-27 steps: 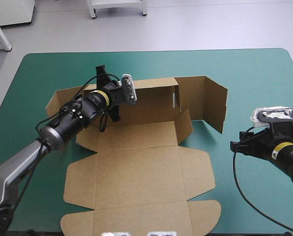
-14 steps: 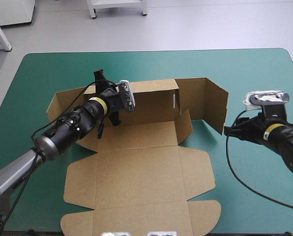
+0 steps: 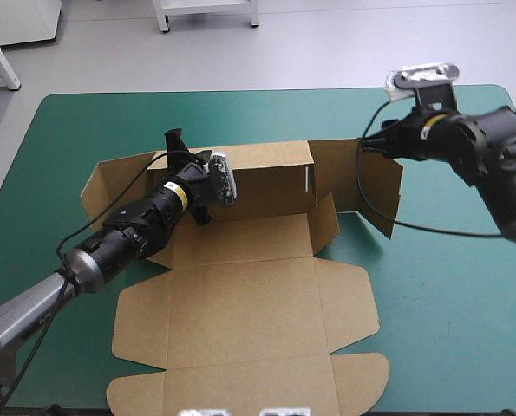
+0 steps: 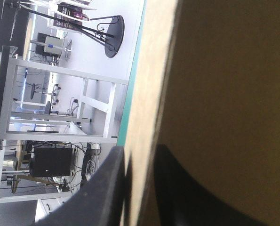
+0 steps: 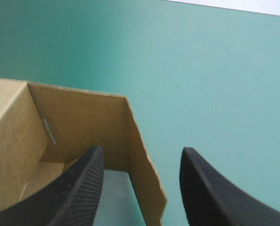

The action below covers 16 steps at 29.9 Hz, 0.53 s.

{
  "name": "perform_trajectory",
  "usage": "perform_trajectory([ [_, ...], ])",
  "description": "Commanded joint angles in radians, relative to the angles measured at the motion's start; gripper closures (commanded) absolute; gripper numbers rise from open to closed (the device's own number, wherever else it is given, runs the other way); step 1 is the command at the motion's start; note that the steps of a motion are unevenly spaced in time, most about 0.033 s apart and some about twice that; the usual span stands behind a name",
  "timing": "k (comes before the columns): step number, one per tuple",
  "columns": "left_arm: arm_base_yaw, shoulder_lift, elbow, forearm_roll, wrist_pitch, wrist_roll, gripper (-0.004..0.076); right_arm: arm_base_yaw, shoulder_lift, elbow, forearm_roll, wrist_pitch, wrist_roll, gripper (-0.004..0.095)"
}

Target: Fold the box

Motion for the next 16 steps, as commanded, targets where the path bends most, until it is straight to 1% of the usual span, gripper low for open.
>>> perform_trajectory([
  [1, -0.028, -0.026, -0.012, 0.095, 0.027, -0.098, 0.0733, -0.053, 0.122, -0.205, 0.084, -0.008, -0.077, 0.0446],
  [4, -0.059, -0.026, -0.012, 0.162, 0.046, -0.156, 0.0733, -0.128, 0.243, -0.351, 0.229, 0.034, -0.148, 0.0446],
  [6, -0.066, -0.026, -0.012, 0.193, 0.047, -0.188, 0.0733, -0.163, 0.315, -0.444, 0.295, 0.081, -0.179, 0.0446],
  [8, -0.067, -0.026, -0.012, 0.195, 0.047, -0.203, 0.0733, -0.177, 0.385, -0.517, 0.31, 0.14, -0.209, 0.045],
  [10, -0.069, -0.026, -0.012, 0.195, 0.053, -0.216, 0.0732, -0.177, 0.437, -0.565, 0.313, 0.17, -0.221, 0.046],
  [16, -0.134, -0.026, -0.012, 0.261, 0.123, -0.216, 0.0732, -0.177, 0.535, -0.607, 0.351, 0.134, -0.227, 0.0464],
])
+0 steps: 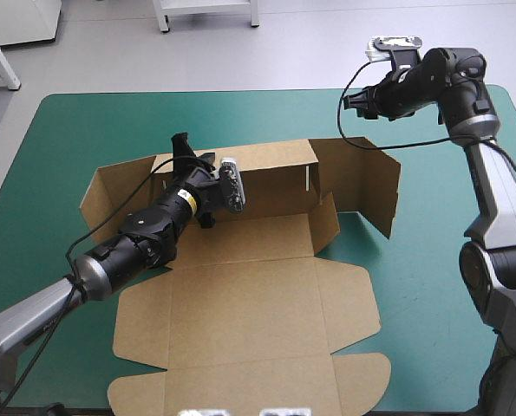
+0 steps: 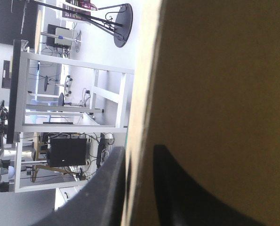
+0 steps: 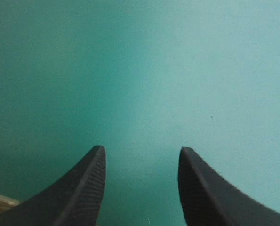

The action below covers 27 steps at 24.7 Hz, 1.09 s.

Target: Fold the box

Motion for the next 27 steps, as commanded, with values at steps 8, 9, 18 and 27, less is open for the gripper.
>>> perform_trajectory([
  [8, -0.073, -0.026, -0.02, 0.062, 0.046, -0.04, 0.0732, -0.005, 0.027, -0.049, 0.032, 0.005, -0.042, 0.0482],
  [9, -0.073, -0.026, -0.02, 0.064, 0.046, -0.04, 0.0732, -0.005, 0.026, -0.047, 0.022, 0.02, -0.045, 0.0492],
  [18, -0.073, -0.026, -0.02, 0.071, 0.045, -0.042, 0.0732, -0.005, 0.024, -0.045, 0.015, 0.108, -0.061, 0.0494],
  [27, -0.073, -0.026, -0.02, 0.15, 0.06, -0.058, 0.0732, -0.005, -0.131, 0.239, 0.067, 0.071, -0.175, 0.0494],
])
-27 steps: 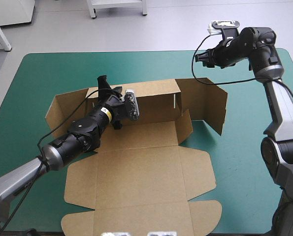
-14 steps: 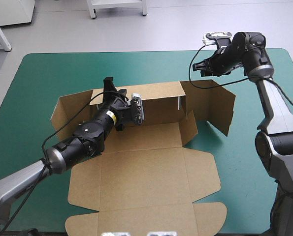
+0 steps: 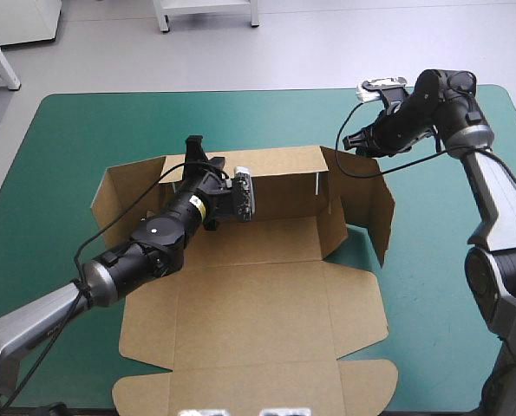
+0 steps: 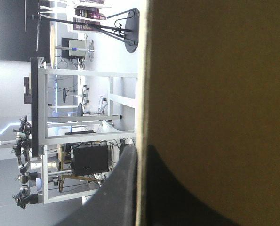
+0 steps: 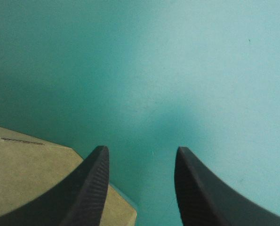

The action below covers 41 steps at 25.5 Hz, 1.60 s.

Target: Fold the box

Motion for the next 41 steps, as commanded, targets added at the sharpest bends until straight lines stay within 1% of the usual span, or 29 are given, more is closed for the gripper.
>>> perform_trajectory([
  [1, -0.008, -0.027, -0.022, 0.02, -0.003, -0.032, 0.0732, -0.005, -0.12, 0.068, 0.033, -0.051, -0.04, 0.0494],
  [3, -0.008, -0.027, -0.022, 0.023, 0.005, -0.034, 0.0732, -0.005, -0.169, 0.139, 0.068, -0.115, -0.06, 0.0494],
  [8, -0.008, -0.027, -0.022, 0.023, 0.011, -0.034, 0.0732, -0.005, -0.254, 0.294, 0.158, -0.21, -0.127, 0.0495],
  [12, -0.008, -0.027, -0.022, 0.019, 0.011, -0.034, 0.0732, -0.005, -0.306, 0.405, 0.165, -0.282, -0.133, 0.0494],
  [15, -0.008, -0.027, -0.022, 0.019, 0.011, -0.034, 0.0732, -0.005, -0.345, 0.472, 0.208, -0.325, -0.176, 0.0494],
  [22, -0.008, -0.027, -0.022, 0.019, 0.011, -0.034, 0.0732, -0.005, -0.462, 0.649, 0.32, -0.479, -0.308, 0.0494],
  [25, -0.008, -0.027, -0.022, 0.019, 0.011, -0.034, 0.0732, -0.005, -0.52, 0.73, 0.376, -0.549, -0.405, 0.0494],
  [26, -0.008, -0.027, -0.022, 0.019, 0.011, -0.034, 0.0732, -0.005, -0.535, 0.761, 0.417, -0.569, -0.454, 0.0494],
  [29, -0.008, -0.027, -0.022, 0.019, 0.011, -0.04, 0.0732, -0.005, -0.563, 0.824, 0.516, -0.586, -0.597, 0.0494],
  [34, -0.008, -0.027, -0.022, 0.017, 0.015, -0.04, 0.0732, -0.005, -0.594, 0.908, 0.646, -0.581, -0.773, 0.0494],
  [37, -0.008, -0.027, -0.022, 0.017, 0.013, -0.04, 0.0732, -0.005, -0.622, 0.948, 0.733, -0.547, -0.963, 0.0492],
  [39, -0.008, -0.027, -0.022, 0.017, 0.011, -0.04, 0.0732, -0.005, -0.622, 0.966, 0.764, -0.515, -0.996, 0.0463],
  [41, -0.008, -0.027, -0.022, 0.017, 0.011, -0.04, 0.0732, -0.005, -0.622, 0.98, 0.785, -0.495, -1.038, 0.04],
])
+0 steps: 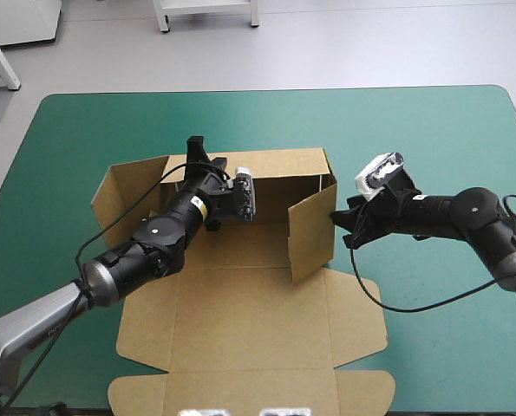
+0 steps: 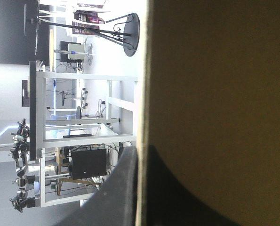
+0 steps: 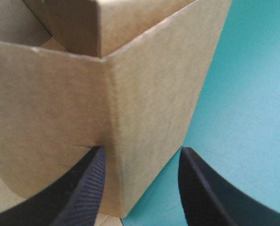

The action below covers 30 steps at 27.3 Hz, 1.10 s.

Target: Fold the box

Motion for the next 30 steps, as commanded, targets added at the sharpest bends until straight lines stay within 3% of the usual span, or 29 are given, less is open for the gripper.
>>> perform_trajectory([
  [1, -0.006, -0.029, -0.023, 0.011, 0.013, -0.025, 0.0732, -0.003, -0.032, -0.012, 0.088, 0.012, -0.087, 0.0322],
  [4, -0.006, -0.029, -0.023, 0.011, -0.002, -0.025, 0.0732, -0.003, -0.021, -0.012, 0.155, 0.019, -0.17, 0.0235],
  [11, -0.006, -0.029, -0.023, 0.013, -0.003, -0.025, 0.0732, 0.0, 0.007, -0.008, 0.19, 0.078, -0.207, 0.0231],
  [16, -0.006, -0.029, -0.023, 0.013, 0.001, -0.025, 0.0732, 0.006, 0.012, -0.009, 0.194, 0.058, -0.199, 0.0231],
  [24, -0.007, -0.029, -0.023, 0.013, 0.001, -0.025, 0.0732, 0.134, 0.059, -0.009, 0.186, -0.152, -0.21, 0.0231],
  [30, -0.007, -0.026, -0.023, 0.049, 0.009, -0.023, 0.0732, 0.16, 0.071, -0.009, 0.284, -0.281, -0.207, 0.0233],
])
